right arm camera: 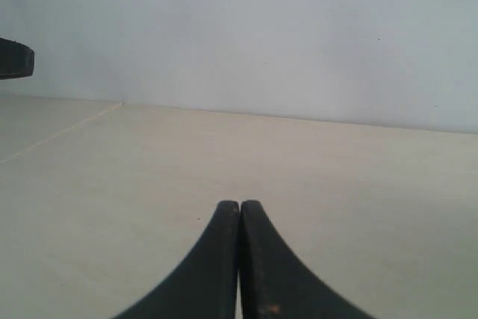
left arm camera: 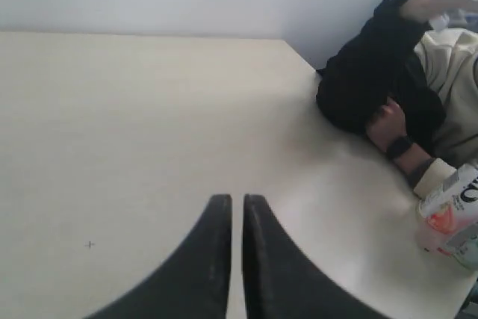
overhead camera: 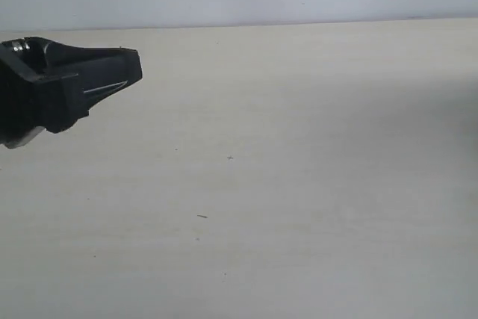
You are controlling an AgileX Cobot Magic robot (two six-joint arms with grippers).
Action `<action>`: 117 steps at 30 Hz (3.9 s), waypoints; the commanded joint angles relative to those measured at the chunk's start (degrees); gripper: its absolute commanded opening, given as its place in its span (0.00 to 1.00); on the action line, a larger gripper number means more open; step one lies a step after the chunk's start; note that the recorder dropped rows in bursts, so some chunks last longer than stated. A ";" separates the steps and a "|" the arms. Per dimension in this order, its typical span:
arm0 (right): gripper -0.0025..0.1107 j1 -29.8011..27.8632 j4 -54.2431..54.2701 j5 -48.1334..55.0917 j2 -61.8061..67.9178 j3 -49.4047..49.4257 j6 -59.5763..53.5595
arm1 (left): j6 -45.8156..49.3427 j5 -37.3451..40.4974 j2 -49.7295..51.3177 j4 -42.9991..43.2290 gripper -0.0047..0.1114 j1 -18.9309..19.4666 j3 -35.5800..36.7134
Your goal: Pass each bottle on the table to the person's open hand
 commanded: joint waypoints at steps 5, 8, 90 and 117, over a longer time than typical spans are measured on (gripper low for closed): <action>0.02 0.06 0.05 -0.82 -0.21 -0.31 0.02 | 3.94 4.16 -0.43 0.54 0.04 -0.46 0.35; 0.02 0.06 0.05 -0.64 -0.21 -0.31 0.02 | 3.52 8.09 -0.43 0.36 0.04 -0.46 0.35; 0.02 0.06 0.05 -0.64 -0.21 -0.31 0.02 | -2.80 9.78 -52.32 23.85 0.04 49.76 31.55; 0.02 -0.74 -4.76 -5.11 -0.21 0.22 -4.74 | -2.80 9.78 -52.32 23.85 0.04 49.76 31.55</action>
